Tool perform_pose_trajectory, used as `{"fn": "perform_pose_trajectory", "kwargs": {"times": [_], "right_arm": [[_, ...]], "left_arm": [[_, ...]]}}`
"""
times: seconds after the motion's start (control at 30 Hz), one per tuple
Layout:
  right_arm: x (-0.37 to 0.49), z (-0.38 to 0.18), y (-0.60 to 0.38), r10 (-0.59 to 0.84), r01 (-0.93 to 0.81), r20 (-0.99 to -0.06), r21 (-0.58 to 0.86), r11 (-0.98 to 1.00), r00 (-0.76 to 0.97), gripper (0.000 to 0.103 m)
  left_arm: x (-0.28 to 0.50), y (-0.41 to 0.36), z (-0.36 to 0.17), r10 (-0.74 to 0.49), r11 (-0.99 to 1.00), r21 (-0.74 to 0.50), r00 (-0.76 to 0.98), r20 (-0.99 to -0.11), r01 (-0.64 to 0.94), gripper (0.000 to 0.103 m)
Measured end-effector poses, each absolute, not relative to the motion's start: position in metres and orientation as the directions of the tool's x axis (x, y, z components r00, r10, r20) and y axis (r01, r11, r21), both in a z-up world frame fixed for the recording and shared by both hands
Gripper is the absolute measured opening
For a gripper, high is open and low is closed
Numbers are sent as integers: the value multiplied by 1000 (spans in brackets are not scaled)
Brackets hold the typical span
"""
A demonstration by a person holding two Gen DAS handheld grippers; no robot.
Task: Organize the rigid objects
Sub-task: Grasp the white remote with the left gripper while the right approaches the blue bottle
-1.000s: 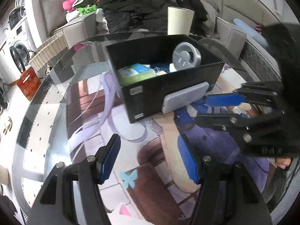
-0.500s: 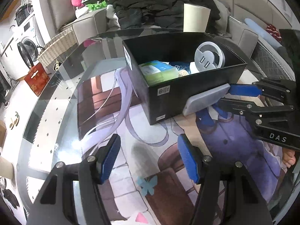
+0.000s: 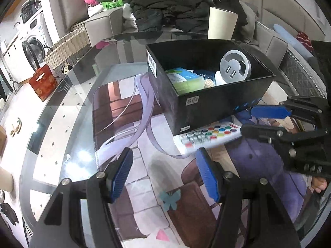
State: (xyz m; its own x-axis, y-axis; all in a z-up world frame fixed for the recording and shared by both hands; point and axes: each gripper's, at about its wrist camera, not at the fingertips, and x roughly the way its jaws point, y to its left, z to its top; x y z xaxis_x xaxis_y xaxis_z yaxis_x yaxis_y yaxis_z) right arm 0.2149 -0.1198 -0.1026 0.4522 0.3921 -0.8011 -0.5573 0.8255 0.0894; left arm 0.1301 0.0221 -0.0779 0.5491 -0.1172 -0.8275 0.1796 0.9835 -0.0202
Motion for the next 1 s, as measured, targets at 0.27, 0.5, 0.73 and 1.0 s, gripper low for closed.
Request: {"fn": "perform_pose_trajectory", "kwargs": {"times": [0.27,0.5,0.73,1.0], "right_arm": [[219,-107,-138,347,-504,-824,88,859,449,40],[219,-120,-138,245,-468,-848,-4,884,470,40],[221,-125,-133,257,-488,-845,-6,873,469,41],[216,-122,-131,273,-500,-843,6,866,464,41]], "left_arm": [[138,18,-72,-84,982,33,582,-809,187,64],[160,42,-97,26,992,87,542,-840,88,64],[152,33,-101,-34,989,46,511,-859,144,62],[111,21,-96,-117,973,-13,445,-888,230,55]]}}
